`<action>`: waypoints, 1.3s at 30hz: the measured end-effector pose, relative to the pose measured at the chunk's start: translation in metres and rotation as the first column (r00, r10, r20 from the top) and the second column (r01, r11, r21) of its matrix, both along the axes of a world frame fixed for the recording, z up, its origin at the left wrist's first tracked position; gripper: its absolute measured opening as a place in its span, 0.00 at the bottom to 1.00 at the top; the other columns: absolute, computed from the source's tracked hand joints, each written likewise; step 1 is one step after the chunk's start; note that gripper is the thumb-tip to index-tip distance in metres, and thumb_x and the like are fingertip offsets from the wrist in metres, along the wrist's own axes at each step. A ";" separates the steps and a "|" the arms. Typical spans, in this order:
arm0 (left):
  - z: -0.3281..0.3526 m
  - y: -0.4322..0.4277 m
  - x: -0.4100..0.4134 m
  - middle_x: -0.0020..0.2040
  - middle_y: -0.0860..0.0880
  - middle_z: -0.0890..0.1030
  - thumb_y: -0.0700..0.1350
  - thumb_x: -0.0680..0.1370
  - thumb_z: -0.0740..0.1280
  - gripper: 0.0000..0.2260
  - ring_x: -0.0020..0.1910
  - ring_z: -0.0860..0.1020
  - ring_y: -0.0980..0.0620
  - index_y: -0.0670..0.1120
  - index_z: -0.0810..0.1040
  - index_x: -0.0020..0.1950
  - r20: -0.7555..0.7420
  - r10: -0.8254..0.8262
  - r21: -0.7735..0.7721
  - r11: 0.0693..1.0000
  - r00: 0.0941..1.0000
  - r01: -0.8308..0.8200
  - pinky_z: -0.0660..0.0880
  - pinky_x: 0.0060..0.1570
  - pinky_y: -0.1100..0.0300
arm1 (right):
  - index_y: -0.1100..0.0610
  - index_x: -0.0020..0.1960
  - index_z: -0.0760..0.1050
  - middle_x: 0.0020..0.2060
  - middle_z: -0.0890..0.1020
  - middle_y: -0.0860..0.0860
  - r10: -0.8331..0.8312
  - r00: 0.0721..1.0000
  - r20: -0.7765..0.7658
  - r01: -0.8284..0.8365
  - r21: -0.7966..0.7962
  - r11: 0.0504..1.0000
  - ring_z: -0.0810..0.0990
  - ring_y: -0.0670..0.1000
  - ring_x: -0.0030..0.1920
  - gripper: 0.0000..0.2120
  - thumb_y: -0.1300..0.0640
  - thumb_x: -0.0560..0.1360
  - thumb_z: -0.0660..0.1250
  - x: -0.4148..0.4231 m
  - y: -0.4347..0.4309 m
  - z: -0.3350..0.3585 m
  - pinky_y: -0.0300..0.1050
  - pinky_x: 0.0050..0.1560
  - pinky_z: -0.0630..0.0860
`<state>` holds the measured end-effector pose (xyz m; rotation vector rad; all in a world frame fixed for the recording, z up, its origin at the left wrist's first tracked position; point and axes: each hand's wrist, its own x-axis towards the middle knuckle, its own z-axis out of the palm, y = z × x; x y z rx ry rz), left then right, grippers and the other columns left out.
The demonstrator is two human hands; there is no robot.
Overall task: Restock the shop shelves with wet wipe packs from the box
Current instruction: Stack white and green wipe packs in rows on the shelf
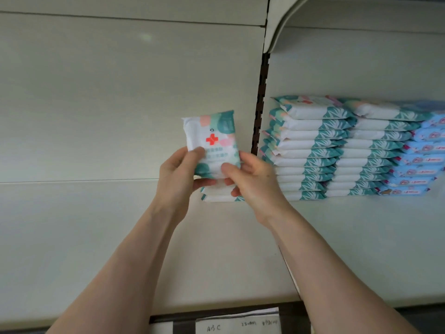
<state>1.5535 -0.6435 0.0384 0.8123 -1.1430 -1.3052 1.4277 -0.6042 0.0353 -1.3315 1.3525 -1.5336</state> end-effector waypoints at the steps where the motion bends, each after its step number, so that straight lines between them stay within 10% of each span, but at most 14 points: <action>1: 0.000 -0.002 0.001 0.37 0.48 0.81 0.43 0.79 0.63 0.07 0.36 0.79 0.51 0.43 0.78 0.44 0.020 0.042 0.012 0.999 0.999 -0.042 0.76 0.35 0.56 | 0.50 0.53 0.79 0.34 0.81 0.43 -0.050 0.997 0.053 0.050 -0.006 0.999 0.77 0.39 0.32 0.08 0.59 0.75 0.67 -0.002 -0.001 0.001 0.36 0.31 0.72; 7: 0.000 -0.005 0.003 0.37 0.46 0.80 0.37 0.78 0.64 0.11 0.27 0.74 0.52 0.45 0.71 0.59 -0.047 0.019 0.059 0.998 0.999 -0.016 0.75 0.30 0.59 | 0.52 0.68 0.70 0.49 0.84 0.52 0.016 0.948 0.318 -0.043 0.080 0.996 0.84 0.47 0.43 0.20 0.54 0.77 0.66 -0.004 -0.004 0.004 0.41 0.36 0.78; 11: -0.001 -0.005 0.001 0.35 0.46 0.81 0.39 0.77 0.66 0.07 0.28 0.76 0.51 0.44 0.69 0.52 0.001 0.072 0.073 0.995 0.997 -0.072 0.76 0.30 0.59 | 0.56 0.74 0.59 0.49 0.84 0.54 0.030 0.948 0.316 -0.083 0.154 0.985 0.86 0.53 0.43 0.31 0.61 0.74 0.69 -0.005 -0.003 0.003 0.42 0.34 0.79; 17: -0.005 -0.012 0.002 0.37 0.47 0.80 0.44 0.75 0.69 0.06 0.34 0.76 0.52 0.45 0.72 0.43 0.136 0.234 0.086 0.965 0.963 -0.247 0.73 0.35 0.60 | 0.52 0.60 0.69 0.45 0.83 0.50 -0.070 0.947 0.314 0.060 0.040 0.997 0.85 0.51 0.43 0.17 0.59 0.75 0.69 -0.007 -0.001 0.006 0.43 0.42 0.82; 21: -0.009 -0.011 0.000 0.38 0.50 0.77 0.48 0.76 0.69 0.10 0.34 0.72 0.56 0.41 0.76 0.42 0.309 0.225 0.037 0.968 0.924 -0.248 0.69 0.38 0.62 | 0.53 0.50 0.79 0.43 0.81 0.48 -0.228 0.965 -0.132 0.223 -0.047 0.974 0.83 0.58 0.42 0.08 0.64 0.76 0.65 -0.008 -0.004 -0.004 0.55 0.46 0.81; 26: -0.019 -0.015 -0.002 0.38 0.45 0.74 0.56 0.77 0.65 0.17 0.50 0.76 0.40 0.46 0.77 0.34 0.584 0.326 -0.183 0.945 0.743 -0.271 0.75 0.51 0.48 | 0.59 0.52 0.81 0.45 0.83 0.54 -0.439 0.719 -0.539 0.353 -0.260 0.899 0.83 0.57 0.44 0.09 0.63 0.78 0.62 -0.013 -0.011 -0.015 0.50 0.47 0.77; 32: -0.022 -0.011 -0.005 0.55 0.50 0.78 0.54 0.76 0.67 0.11 0.62 0.73 0.46 0.47 0.81 0.48 0.675 0.352 -0.277 0.935 0.648 -0.220 0.68 0.63 0.46 | 0.58 0.61 0.77 0.60 0.75 0.55 -0.412 0.551 -0.725 0.392 -0.211 0.895 0.76 0.56 0.59 0.13 0.63 0.79 0.59 -0.022 -0.006 -0.013 0.44 0.52 0.70; 39: -0.029 -0.011 -0.005 0.41 0.59 0.75 0.43 0.74 0.68 0.16 0.52 0.72 0.50 0.52 0.74 0.61 0.651 0.501 -0.506 0.846 0.570 -0.166 0.61 0.55 0.57 | 0.53 0.64 0.74 0.57 0.76 0.53 -0.398 0.496 -0.772 0.435 -0.175 0.883 0.77 0.56 0.52 0.15 0.62 0.80 0.58 -0.022 -0.004 -0.012 0.45 0.45 0.69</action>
